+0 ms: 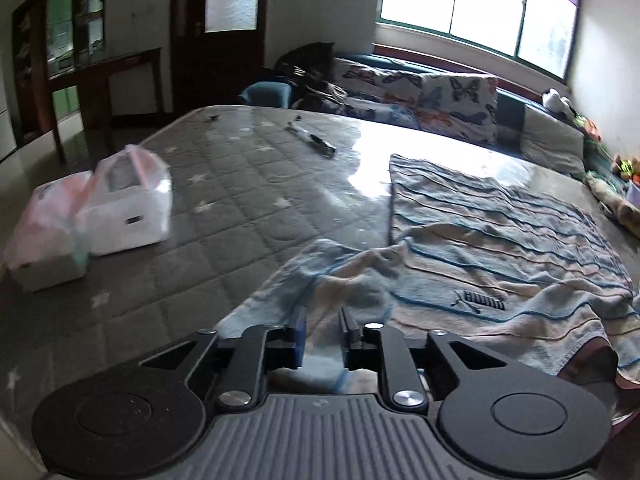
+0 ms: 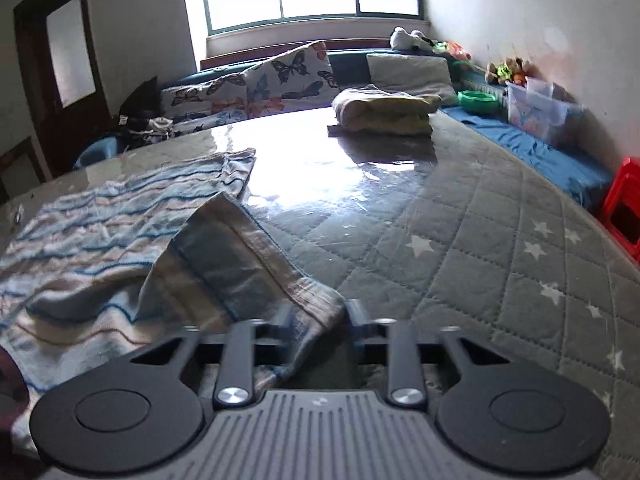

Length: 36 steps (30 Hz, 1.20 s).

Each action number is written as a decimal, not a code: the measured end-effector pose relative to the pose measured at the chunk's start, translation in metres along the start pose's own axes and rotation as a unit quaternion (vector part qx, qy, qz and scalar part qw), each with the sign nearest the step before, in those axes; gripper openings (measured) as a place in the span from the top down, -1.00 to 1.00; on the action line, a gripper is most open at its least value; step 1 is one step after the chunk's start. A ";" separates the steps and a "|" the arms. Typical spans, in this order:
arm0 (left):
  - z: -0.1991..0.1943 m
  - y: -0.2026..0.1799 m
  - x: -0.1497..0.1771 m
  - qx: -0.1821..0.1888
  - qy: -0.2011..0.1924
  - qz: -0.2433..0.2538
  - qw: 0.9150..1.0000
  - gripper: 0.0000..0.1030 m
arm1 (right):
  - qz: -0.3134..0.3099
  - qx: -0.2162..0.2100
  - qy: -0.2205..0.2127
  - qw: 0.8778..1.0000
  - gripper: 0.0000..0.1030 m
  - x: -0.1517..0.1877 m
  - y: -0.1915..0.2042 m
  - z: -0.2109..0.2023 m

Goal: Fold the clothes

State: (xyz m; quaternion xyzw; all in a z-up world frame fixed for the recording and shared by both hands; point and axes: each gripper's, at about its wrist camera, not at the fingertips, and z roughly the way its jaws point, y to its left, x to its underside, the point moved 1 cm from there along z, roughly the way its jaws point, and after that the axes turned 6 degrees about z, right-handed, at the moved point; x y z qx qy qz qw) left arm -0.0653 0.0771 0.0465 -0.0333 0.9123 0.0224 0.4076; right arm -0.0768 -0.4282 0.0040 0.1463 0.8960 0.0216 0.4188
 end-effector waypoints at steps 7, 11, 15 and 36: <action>0.022 -0.015 -0.006 0.008 0.009 0.030 0.999 0.26 | -0.005 0.012 -0.014 1.000 0.89 0.007 -0.004 -0.028; 0.033 -0.014 0.000 0.006 0.024 0.037 0.999 0.25 | -0.008 0.027 -0.007 1.000 0.89 0.016 -0.011 -0.044; 0.035 -0.010 0.003 0.004 0.023 0.040 0.999 0.17 | -0.011 0.042 0.000 0.999 0.85 0.024 -0.019 -0.060; 0.008 -0.091 -0.001 0.133 0.006 0.144 0.981 0.11 | -0.064 -0.060 0.025 0.996 0.61 -0.024 0.040 0.008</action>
